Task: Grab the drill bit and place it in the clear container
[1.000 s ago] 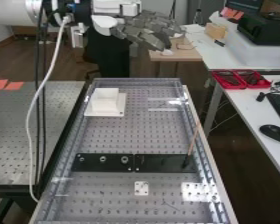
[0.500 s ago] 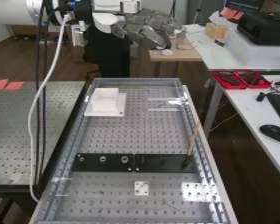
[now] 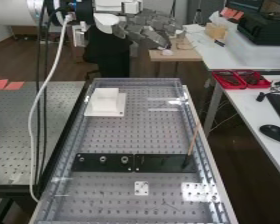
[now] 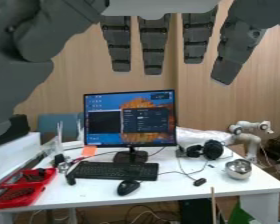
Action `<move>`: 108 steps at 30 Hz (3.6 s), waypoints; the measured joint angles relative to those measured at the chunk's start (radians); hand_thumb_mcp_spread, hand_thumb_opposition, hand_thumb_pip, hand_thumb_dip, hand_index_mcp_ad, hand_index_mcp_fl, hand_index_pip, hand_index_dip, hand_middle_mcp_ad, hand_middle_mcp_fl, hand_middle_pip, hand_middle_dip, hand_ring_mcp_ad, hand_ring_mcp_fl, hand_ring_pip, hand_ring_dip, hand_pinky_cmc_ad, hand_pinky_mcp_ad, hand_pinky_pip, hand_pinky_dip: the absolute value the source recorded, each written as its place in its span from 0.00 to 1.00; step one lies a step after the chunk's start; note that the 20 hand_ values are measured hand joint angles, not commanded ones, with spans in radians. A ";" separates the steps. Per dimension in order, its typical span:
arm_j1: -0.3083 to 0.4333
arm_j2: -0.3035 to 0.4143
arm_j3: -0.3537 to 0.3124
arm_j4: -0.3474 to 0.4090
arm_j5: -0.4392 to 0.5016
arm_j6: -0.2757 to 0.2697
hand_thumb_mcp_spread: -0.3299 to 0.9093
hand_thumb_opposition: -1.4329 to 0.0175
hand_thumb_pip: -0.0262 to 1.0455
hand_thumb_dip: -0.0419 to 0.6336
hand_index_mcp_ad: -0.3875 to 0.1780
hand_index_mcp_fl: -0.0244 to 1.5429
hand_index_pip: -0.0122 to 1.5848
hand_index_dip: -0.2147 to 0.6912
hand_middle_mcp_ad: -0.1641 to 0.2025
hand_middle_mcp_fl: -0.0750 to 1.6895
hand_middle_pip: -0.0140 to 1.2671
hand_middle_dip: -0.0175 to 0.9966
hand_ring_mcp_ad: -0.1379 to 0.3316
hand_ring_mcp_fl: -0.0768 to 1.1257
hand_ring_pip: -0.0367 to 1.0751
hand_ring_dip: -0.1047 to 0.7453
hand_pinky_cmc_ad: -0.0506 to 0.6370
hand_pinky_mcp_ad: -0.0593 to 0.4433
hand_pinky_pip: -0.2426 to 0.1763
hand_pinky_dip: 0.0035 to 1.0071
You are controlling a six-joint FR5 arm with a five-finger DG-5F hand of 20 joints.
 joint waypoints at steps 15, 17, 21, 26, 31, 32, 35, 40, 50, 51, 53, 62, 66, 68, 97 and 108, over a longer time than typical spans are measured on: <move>-0.007 -0.002 -0.001 0.002 0.004 0.021 0.44 0.55 0.23 0.10 0.59 0.11 0.06 0.58 0.68 0.12 0.12 0.15 0.79 0.07 0.12 0.16 0.77 0.81 0.33 0.32; -0.011 -0.004 -0.001 0.001 0.001 0.025 0.44 0.55 0.23 0.10 0.59 0.11 0.06 0.58 0.69 0.12 0.12 0.15 0.79 0.07 0.12 0.16 0.77 0.81 0.33 0.32; -0.018 -0.005 -0.003 0.004 -0.002 0.025 0.44 0.55 0.23 0.10 0.58 0.11 0.06 0.58 0.67 0.12 0.12 0.15 0.79 0.07 0.12 0.16 0.77 0.81 0.33 0.32; -0.025 -0.003 -0.002 0.012 -0.003 0.017 0.44 0.55 0.23 0.10 0.60 0.11 0.06 0.58 0.68 0.12 0.12 0.15 0.79 0.07 0.12 0.16 0.77 0.80 0.33 0.32; -0.031 -0.007 0.006 0.007 -0.011 0.016 0.44 0.55 0.23 0.10 0.60 0.11 0.06 0.58 0.68 0.12 0.12 0.15 0.79 0.07 0.12 0.16 0.77 0.81 0.33 0.32; -0.033 -0.009 0.008 0.004 -0.020 0.016 0.44 0.55 0.23 0.10 0.60 0.11 0.06 0.58 0.68 0.12 0.12 0.15 0.79 0.07 0.12 0.16 0.77 0.81 0.33 0.32; -0.036 -0.016 0.016 -0.003 -0.035 0.016 0.44 0.55 0.23 0.09 0.59 0.11 0.06 0.58 0.67 0.12 0.12 0.15 0.78 0.07 0.12 0.16 0.77 0.80 0.33 0.32; -0.037 -0.021 0.022 -0.009 -0.036 0.018 0.44 0.55 0.23 0.10 0.60 0.11 0.06 0.58 0.69 0.12 0.12 0.15 0.80 0.07 0.12 0.16 0.77 0.80 0.33 0.32; -0.036 -0.019 0.023 -0.017 -0.033 0.017 0.44 0.55 0.23 0.10 0.61 0.11 0.06 0.58 0.69 0.12 0.12 0.15 0.79 0.07 0.12 0.16 0.77 0.80 0.33 0.33; -0.036 -0.018 0.023 -0.018 -0.032 0.017 0.44 0.55 0.23 0.10 0.61 0.11 0.06 0.58 0.70 0.12 0.12 0.15 0.80 0.07 0.12 0.16 0.77 0.81 0.33 0.33; -0.035 -0.017 0.023 -0.019 -0.033 0.017 0.44 0.55 0.23 0.10 0.62 0.11 0.06 0.58 0.69 0.12 0.12 0.15 0.79 0.07 0.12 0.16 0.77 0.80 0.33 0.33; -0.035 -0.016 0.023 -0.022 -0.031 0.016 0.44 0.55 0.23 0.10 0.62 0.11 0.06 0.58 0.70 0.12 0.12 0.15 0.79 0.07 0.12 0.16 0.77 0.81 0.33 0.33; -0.036 -0.016 0.023 -0.021 -0.034 0.016 0.44 0.55 0.23 0.10 0.62 0.11 0.06 0.59 0.70 0.12 0.12 0.15 0.80 0.07 0.12 0.16 0.77 0.81 0.33 0.33; -0.036 -0.016 0.023 -0.020 -0.034 0.016 0.44 0.55 0.23 0.10 0.62 0.11 0.06 0.59 0.70 0.12 0.12 0.15 0.80 0.07 0.12 0.16 0.77 0.81 0.33 0.33; -0.046 -0.014 0.023 -0.018 -0.048 0.017 0.44 0.55 0.24 0.09 0.62 0.11 0.06 0.59 0.71 0.12 0.12 0.15 0.79 0.07 0.12 0.16 0.77 0.81 0.33 0.33; -0.049 -0.013 0.022 -0.016 -0.055 0.020 0.44 0.55 0.24 0.10 0.62 0.11 0.06 0.59 0.71 0.12 0.12 0.15 0.80 0.07 0.12 0.16 0.77 0.81 0.33 0.34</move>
